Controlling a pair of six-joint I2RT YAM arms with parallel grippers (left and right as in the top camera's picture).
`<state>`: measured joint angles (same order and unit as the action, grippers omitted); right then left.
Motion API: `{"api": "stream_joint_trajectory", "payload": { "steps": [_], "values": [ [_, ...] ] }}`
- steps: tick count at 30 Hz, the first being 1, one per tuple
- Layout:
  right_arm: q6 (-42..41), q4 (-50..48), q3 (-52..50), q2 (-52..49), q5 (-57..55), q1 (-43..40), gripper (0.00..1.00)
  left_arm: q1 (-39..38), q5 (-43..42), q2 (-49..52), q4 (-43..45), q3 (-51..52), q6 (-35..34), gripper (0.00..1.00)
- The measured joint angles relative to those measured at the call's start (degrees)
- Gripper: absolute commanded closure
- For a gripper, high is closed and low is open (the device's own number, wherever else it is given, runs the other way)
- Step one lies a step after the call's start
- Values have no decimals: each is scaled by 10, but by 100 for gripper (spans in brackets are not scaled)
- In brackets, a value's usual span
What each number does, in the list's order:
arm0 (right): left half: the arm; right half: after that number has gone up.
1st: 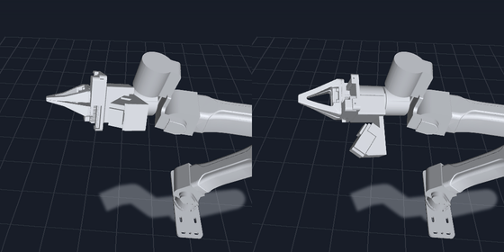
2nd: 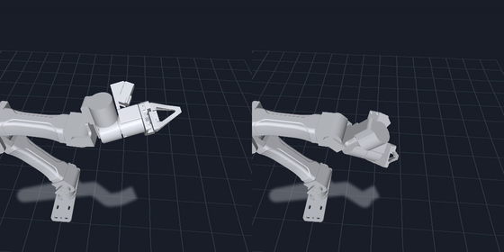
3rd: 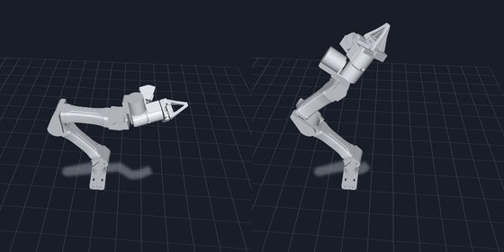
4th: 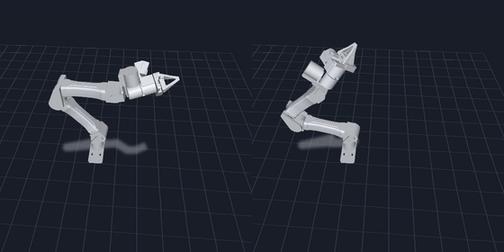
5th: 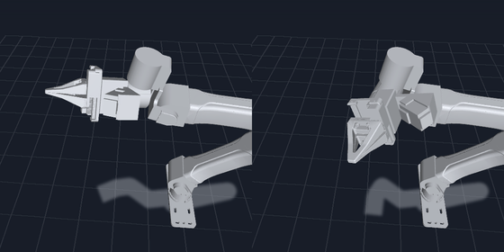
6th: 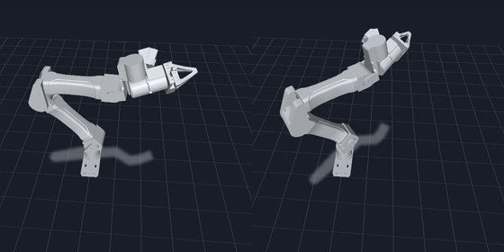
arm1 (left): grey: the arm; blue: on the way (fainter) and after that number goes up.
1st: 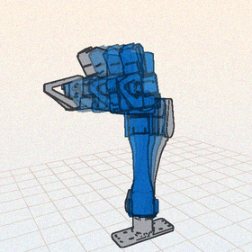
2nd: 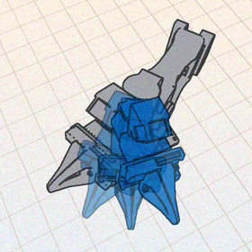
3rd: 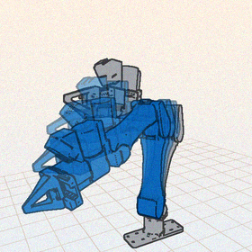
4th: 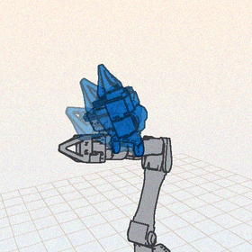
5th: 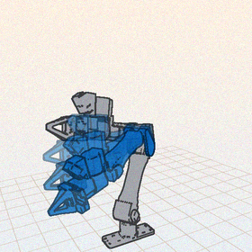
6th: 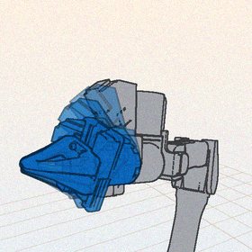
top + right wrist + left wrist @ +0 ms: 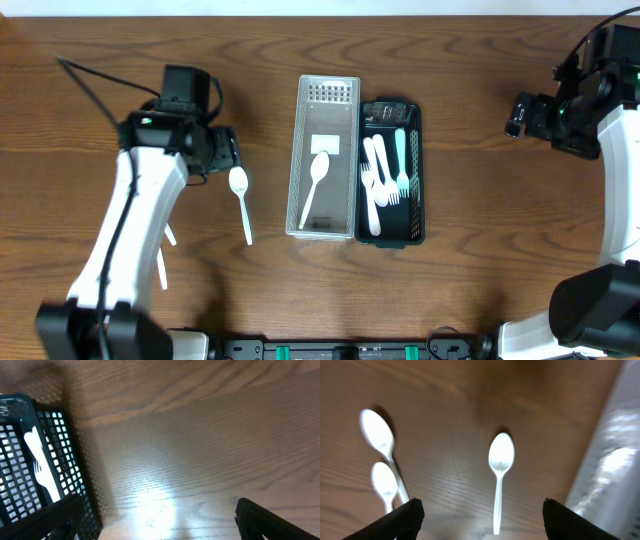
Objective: Pack container
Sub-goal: 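Return the left gripper to the spoons and grasp another white spoon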
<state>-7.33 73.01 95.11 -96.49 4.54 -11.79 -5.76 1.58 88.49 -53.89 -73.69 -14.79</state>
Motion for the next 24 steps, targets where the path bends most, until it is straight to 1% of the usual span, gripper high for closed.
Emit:
{"api": "stream_joint_trajectory", "payload": {
  "steps": [6, 12, 16, 24],
  "values": [
    [0, 0, -1, 0, 0, 0, 1, -1, -26, 88, 57, 78, 0, 18],
    [0, 0, -1, 0, 0, 0, 1, -1, -38, 162, 74, 89, 0, 18],
    [0, -1, -1, 0, 0, 0, 1, -2, -42, 179, 81, 89, 0, 18],
    [0, -2, -1, 0, 0, 0, 1, -3, -65, 180, 111, 91, 14, 18]
  ]
}}
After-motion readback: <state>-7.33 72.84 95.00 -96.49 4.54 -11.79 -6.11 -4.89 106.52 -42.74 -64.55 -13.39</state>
